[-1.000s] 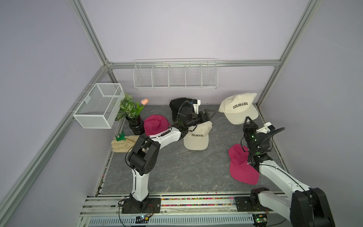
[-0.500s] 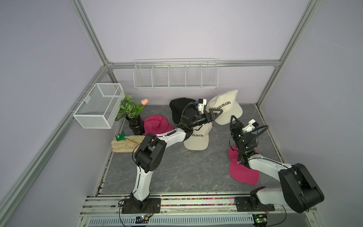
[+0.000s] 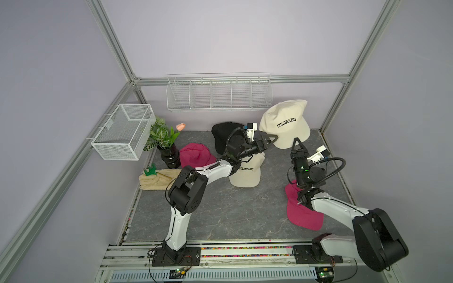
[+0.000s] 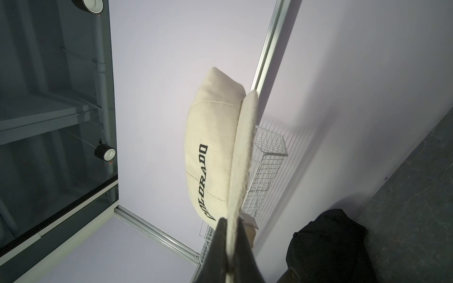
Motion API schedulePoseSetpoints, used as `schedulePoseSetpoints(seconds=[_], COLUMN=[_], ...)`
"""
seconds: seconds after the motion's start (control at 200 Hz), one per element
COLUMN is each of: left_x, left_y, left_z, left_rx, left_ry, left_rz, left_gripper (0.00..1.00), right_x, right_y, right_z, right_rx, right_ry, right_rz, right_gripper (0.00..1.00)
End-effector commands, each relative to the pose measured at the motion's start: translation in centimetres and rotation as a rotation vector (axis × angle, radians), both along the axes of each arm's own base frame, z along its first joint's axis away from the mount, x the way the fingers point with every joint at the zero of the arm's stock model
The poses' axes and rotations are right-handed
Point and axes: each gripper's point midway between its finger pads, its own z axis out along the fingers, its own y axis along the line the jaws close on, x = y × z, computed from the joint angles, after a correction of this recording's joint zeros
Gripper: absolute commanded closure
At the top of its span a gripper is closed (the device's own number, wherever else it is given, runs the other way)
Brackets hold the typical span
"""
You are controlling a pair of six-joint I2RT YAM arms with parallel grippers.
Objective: Stack the baseball caps by color
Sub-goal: Pick up the baseball cap at the corner of the board.
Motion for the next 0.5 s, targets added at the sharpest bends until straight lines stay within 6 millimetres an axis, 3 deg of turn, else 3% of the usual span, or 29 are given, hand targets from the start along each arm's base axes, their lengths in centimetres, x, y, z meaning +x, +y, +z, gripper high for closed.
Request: schedulePoseSetpoints(seconds=[0.0,0.13,0.23,0.41,0.495], left_x=[-0.3,-0.8,0.0,1.3,2.1], left_y=[-0.3,-0.1,0.9,2.7,4.3], left_z=[-0.1,1.5,1.1,0.0,-0.8], left_rx=[-0.022,-0.049,-0.020,0.099,0.164], left_ry=[0.005,-0.052,-0.049,-0.087,-0.106], left_rz=[-0.031,-0.052,-0.007,0.062,0.117], left_gripper=[0.13,0.39,0.52,1.00,1.00], right_x=[0.3,1.1,1.4,1.9,2.4], right_y=[2.4,3.5,3.7,5.0,5.1], right_z=[1.6,0.1,-0.8,-3.3,-5.1], right_rx=[0.065,0.096,0.083,-0.006,-0.020], right_ry=[-0.061,-0.032,-0.006,0.114,0.179], right_rz=[0.107,0.134,0.134,0.173,0.171], right_gripper=[0.94,0.93,0.90,0.73,0.59])
